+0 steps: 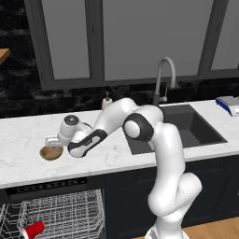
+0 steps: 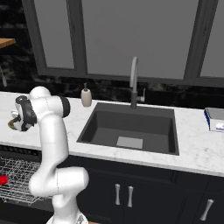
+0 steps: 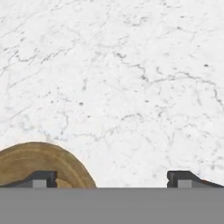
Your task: Pick up the cup and bowl from the counter, place them in the dishwasher, and close the dishwasher door.
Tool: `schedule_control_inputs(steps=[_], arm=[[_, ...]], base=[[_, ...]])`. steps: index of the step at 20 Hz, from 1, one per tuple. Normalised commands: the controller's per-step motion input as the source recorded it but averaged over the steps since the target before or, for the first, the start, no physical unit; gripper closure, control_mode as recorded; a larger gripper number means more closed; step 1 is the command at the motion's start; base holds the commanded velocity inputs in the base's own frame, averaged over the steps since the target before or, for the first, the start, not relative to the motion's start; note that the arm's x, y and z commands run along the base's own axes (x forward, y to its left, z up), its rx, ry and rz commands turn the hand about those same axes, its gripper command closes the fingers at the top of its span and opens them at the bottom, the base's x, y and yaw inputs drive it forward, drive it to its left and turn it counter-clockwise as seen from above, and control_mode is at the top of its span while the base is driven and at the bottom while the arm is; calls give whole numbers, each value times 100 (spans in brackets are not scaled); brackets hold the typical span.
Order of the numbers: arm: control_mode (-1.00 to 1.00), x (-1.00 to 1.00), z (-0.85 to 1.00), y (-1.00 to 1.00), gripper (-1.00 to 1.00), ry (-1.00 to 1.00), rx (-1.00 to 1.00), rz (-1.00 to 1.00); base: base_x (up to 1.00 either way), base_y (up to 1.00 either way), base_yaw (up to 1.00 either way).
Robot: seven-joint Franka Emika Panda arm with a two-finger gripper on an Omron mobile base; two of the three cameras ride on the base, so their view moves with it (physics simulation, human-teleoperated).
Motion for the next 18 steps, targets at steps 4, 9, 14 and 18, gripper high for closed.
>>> schedule_control_inputs(steps=[4,9,14,18], arm=[[-100,0,-6,2,-100,4,5,0],[-100,-12,-9,1,100,5,4,1],[-100,11,-38,7,100,16,2,0],[-100,22,-49,7,100,14,0,2]], base=[[0,0,0],[0,0,0],[0,0,0],[0,0,0]])
